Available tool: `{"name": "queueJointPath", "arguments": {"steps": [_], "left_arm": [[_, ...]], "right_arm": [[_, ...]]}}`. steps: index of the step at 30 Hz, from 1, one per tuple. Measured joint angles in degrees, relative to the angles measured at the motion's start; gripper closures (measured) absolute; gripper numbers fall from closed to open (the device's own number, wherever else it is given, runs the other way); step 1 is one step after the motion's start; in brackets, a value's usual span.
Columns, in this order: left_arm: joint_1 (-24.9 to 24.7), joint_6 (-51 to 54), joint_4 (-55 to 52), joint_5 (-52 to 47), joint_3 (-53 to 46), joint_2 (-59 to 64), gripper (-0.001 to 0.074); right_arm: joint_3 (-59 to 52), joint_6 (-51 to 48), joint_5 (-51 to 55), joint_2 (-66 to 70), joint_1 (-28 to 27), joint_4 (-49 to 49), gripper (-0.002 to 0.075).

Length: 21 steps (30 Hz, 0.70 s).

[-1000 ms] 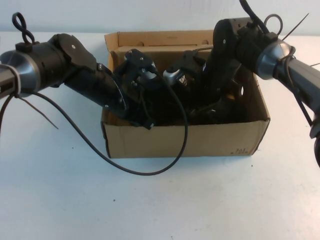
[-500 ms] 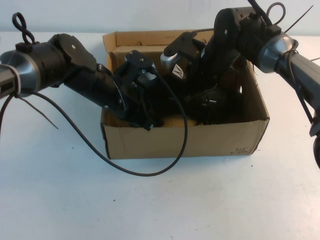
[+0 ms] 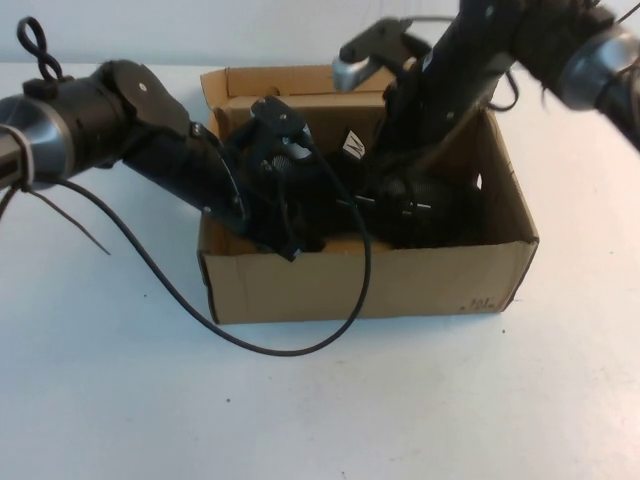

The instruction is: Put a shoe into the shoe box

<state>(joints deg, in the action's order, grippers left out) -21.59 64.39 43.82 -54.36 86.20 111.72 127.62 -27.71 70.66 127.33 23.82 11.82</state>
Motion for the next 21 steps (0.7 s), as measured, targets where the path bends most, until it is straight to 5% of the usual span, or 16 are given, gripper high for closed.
{"name": "queueJointPath", "arguments": {"steps": [11,21], "left_arm": [[0.0,-5.2,-3.7,-5.0,8.4,-15.5,0.0736],[0.0,-23.3,-22.2,-15.0,9.9,-35.0,0.0736]], "right_arm": [[0.1,2.2,1.0,-14.0,-0.5,1.1,0.0743],[0.0,15.1,1.7,-29.4,-0.5,-5.5,0.0743]]}}
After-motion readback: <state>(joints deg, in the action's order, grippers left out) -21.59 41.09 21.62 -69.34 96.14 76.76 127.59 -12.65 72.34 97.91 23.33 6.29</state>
